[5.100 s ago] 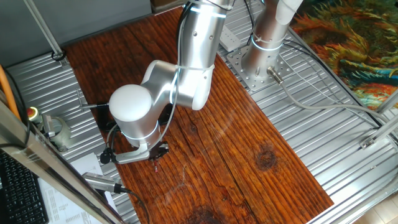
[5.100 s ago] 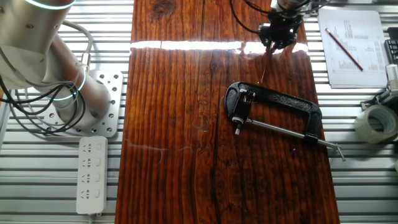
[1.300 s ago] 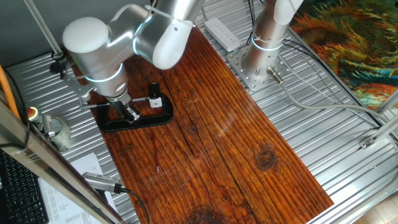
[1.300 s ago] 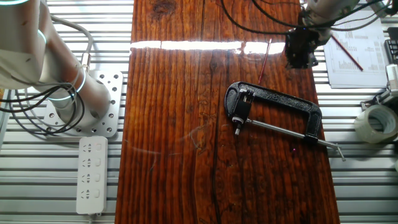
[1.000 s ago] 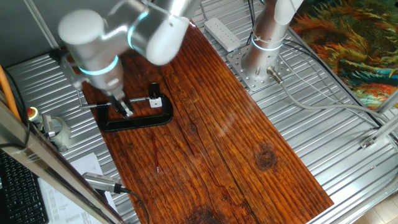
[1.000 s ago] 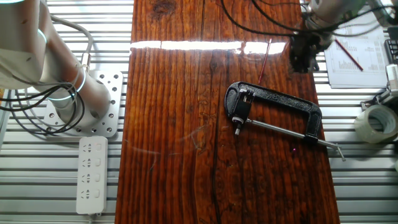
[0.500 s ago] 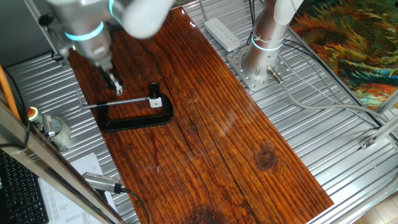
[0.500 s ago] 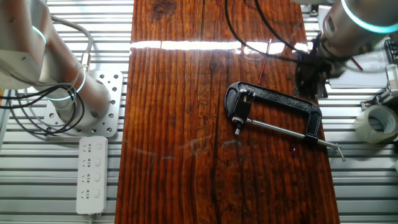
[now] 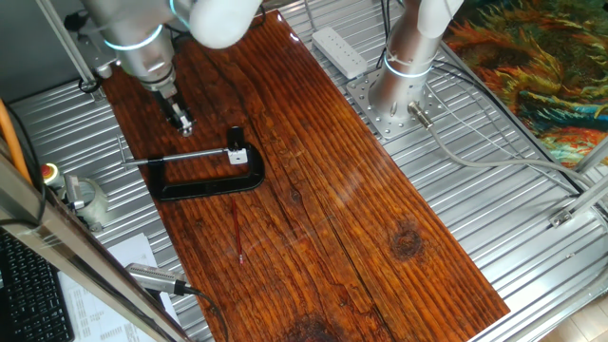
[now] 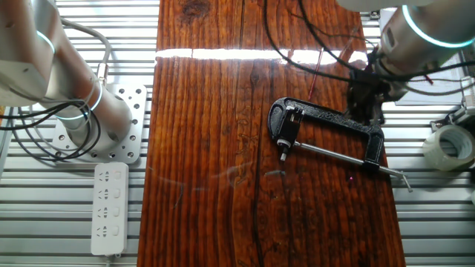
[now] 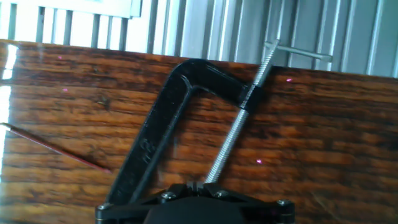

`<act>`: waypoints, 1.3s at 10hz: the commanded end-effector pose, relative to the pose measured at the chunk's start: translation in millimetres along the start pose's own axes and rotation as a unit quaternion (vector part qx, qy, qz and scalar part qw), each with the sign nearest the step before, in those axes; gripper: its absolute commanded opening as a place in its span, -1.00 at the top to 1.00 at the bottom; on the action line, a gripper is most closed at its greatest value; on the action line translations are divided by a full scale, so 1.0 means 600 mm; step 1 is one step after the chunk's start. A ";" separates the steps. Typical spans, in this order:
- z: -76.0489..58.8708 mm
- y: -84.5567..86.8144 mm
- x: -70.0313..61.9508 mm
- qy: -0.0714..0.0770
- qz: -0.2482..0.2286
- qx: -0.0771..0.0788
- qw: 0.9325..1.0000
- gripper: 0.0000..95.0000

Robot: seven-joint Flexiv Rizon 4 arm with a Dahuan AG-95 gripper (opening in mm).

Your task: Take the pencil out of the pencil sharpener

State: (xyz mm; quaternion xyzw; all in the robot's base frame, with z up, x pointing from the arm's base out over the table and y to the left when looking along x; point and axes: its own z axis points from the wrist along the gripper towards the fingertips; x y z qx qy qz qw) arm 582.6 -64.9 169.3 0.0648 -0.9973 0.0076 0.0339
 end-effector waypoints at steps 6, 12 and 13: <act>-0.020 -0.034 0.031 0.007 0.018 -0.016 1.000 1.00; -0.020 -0.035 0.030 0.005 0.033 -0.017 0.999 1.00; -0.020 -0.035 0.031 0.008 0.031 -0.017 0.999 1.00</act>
